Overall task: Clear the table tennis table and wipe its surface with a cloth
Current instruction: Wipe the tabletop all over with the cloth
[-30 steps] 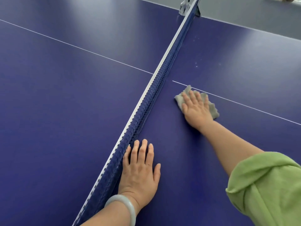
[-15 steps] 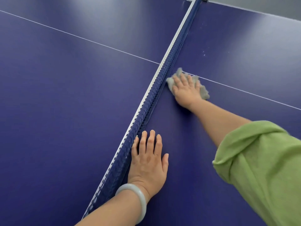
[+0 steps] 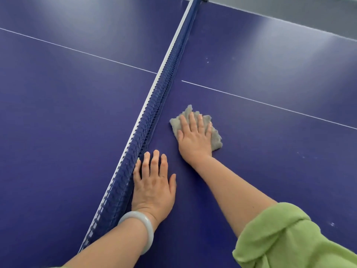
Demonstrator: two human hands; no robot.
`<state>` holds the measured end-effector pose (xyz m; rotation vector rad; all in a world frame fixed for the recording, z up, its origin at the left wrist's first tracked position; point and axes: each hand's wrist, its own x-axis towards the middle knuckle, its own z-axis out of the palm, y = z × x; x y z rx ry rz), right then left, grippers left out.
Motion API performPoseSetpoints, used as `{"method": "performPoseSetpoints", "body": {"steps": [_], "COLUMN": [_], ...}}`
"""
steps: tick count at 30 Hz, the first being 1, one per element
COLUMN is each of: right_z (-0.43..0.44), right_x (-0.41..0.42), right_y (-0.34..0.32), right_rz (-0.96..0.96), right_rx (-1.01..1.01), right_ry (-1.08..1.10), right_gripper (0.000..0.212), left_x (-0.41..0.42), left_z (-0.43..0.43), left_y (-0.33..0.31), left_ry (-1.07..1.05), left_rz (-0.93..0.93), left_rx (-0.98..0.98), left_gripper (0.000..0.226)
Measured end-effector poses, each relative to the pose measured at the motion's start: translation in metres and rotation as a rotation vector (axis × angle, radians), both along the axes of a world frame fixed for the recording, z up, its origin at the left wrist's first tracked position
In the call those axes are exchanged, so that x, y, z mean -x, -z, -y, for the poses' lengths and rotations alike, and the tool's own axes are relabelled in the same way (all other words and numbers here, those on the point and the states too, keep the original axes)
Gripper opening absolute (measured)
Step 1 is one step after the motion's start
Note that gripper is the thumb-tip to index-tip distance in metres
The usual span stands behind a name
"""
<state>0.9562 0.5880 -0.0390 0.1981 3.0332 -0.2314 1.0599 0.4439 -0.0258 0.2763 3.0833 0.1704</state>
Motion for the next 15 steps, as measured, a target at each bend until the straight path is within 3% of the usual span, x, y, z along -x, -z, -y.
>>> {"method": "performPoseSetpoints", "body": {"steps": [2,3,8,10,12,15], "right_z": [-0.025,-0.048,-0.150,-0.131,-0.085,-0.023], "right_x": [-0.012,-0.017,-0.064,-0.078,-0.092,-0.129], "right_y": [-0.004,-0.005,-0.015,-0.012,-0.007,0.001], "right_rz": [0.021,0.022,0.069,0.050,0.004,-0.025], "right_rx": [-0.007,-0.012,0.033,0.021,-0.013,-0.051], "right_ry": [-0.139,-0.110,0.631,0.712,0.574,0.106], "right_gripper": [0.055,0.055,0.055,0.056,0.057,0.058], "left_x": [-0.001,-0.001,-0.001,-0.002,-0.002,-0.002], "left_z": [0.001,0.001,0.000,0.000,0.000,0.001], "left_y": [0.000,0.001,0.003,0.003,0.005,0.006], "left_ry": [0.004,0.005,0.013,0.017,0.017,0.013], "left_rz": [-0.018,-0.027,-0.040,-0.030,-0.032,-0.021], "left_rx": [-0.014,-0.016,-0.012,-0.005,-0.010,-0.028], "left_gripper": [0.065,0.064,0.064,0.063,0.057,0.058]}}
